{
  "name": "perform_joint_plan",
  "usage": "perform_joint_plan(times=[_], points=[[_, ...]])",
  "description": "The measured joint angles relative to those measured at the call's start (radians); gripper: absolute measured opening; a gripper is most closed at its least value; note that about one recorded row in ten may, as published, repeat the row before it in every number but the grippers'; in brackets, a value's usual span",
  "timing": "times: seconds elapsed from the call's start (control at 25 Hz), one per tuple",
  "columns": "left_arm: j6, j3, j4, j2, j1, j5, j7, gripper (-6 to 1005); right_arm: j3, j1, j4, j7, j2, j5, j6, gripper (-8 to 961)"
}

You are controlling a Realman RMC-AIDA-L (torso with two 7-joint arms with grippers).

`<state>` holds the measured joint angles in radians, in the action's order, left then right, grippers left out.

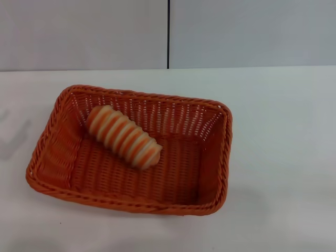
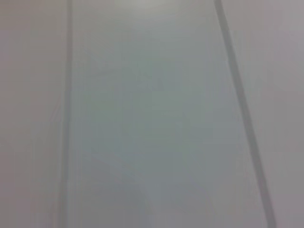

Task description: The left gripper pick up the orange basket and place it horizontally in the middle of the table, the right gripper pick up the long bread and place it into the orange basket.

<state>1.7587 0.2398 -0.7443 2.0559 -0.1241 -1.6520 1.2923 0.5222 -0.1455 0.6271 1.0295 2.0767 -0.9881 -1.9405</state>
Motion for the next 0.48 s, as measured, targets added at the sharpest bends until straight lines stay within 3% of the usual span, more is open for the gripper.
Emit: perform_joint_plan(times=[0.16,0.48], points=[[0.012,-0.014,0.022,0.002,0.012,0.000,-0.023,655,-0.073,0.021,-0.087,-0.067,-0.003,0.000,0.000,725],[0.031,-0.125,0.137,0.002,0.014,0.001,-0.200,655,-0.109,0.035,-0.144,-0.089,-0.004,0.000,0.020,725]])
